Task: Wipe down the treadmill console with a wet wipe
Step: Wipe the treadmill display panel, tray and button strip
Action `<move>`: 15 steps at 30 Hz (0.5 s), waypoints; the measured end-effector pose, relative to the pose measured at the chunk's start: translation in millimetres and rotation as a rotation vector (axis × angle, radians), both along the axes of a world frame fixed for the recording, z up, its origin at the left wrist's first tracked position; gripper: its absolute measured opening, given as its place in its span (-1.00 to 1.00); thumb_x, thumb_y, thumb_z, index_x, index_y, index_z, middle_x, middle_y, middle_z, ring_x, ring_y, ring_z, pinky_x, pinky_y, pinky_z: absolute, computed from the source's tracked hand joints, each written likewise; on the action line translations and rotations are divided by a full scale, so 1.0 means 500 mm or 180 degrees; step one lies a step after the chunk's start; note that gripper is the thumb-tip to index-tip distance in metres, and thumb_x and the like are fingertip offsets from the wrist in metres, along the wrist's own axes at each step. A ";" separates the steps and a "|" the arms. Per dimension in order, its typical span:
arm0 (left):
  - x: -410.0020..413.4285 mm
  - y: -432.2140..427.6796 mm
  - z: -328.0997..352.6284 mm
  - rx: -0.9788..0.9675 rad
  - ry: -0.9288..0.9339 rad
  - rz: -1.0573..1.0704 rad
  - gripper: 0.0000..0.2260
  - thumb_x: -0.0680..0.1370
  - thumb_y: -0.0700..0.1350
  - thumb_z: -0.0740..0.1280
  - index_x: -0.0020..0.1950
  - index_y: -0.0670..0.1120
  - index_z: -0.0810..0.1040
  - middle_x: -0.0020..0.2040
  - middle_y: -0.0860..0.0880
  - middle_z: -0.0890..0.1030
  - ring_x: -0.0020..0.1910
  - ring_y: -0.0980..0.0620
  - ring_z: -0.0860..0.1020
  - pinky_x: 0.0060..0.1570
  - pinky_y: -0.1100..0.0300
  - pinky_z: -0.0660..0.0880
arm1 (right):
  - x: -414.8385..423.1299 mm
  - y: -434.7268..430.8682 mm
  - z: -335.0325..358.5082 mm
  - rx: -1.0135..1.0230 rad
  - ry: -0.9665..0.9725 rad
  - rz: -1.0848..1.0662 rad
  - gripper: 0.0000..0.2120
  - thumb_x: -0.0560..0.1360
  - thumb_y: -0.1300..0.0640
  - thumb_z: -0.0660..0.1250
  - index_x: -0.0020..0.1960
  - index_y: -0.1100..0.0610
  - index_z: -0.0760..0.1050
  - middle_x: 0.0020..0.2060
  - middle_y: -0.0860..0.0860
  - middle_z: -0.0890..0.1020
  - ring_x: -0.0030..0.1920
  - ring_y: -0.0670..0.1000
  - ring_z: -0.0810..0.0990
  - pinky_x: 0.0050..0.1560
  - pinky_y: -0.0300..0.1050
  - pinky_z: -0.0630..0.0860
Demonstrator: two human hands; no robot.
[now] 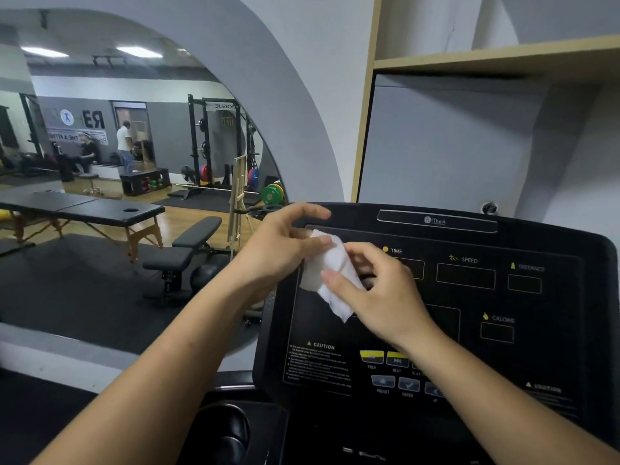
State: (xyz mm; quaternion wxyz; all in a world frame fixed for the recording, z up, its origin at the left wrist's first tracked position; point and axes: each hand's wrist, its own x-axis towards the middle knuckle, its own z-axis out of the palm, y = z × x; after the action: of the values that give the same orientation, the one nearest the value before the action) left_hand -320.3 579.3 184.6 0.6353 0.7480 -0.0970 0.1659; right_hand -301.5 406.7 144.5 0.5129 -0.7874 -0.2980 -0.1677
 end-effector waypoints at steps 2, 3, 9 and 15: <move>-0.007 0.012 0.004 0.0179 0.0020 -0.0067 -0.84 0.44 -0.17 0.49 0.00 -0.01 0.68 -0.10 -0.23 0.69 -0.14 -0.10 0.62 -0.04 -0.01 0.54 | 0.001 -0.001 0.009 -0.0048 0.0186 0.0172 -0.70 0.36 -0.02 0.51 0.07 -0.01 0.60 -0.16 -0.08 0.69 -0.15 -0.12 0.65 -0.12 -0.10 0.60; -0.012 0.018 0.006 0.0286 0.0082 -0.0092 -0.80 0.38 -0.13 0.52 -0.01 -0.04 0.69 -0.11 -0.17 0.71 -0.13 -0.07 0.64 -0.04 0.03 0.57 | 0.002 -0.005 0.015 -0.0062 0.0186 0.0185 -0.78 0.39 0.06 0.52 0.02 0.02 0.63 -0.21 -0.05 0.69 -0.23 -0.11 0.65 -0.18 -0.10 0.59; -0.011 0.027 0.012 0.1393 -0.0143 0.0743 -0.89 0.42 -0.06 0.53 -0.23 -0.04 0.65 -0.26 0.01 0.63 -0.30 0.10 0.55 -0.35 0.28 0.44 | 0.032 -0.017 0.072 -0.0017 0.0128 0.0224 -0.96 0.44 0.18 0.48 -0.14 0.07 0.65 -0.25 0.03 0.69 -0.23 0.05 0.64 -0.24 -0.07 0.55; 0.076 -0.002 -0.027 0.3463 -0.1750 0.2585 -0.78 0.37 -0.19 0.44 -0.02 -0.17 0.56 0.00 -0.18 0.54 -0.06 -0.18 0.48 -0.14 0.01 0.33 | 0.125 0.036 0.098 -0.1215 -0.1334 -0.1329 -0.87 0.42 0.14 0.40 -0.11 0.03 0.45 -0.28 -0.04 0.58 -0.19 0.09 0.52 -0.16 -0.08 0.38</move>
State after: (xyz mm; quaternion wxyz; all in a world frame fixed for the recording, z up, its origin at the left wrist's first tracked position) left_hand -282.5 578.3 171.1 0.0152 0.8660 -0.0367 0.4984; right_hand -239.0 425.0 193.5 0.2388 -0.8615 -0.2554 -0.3682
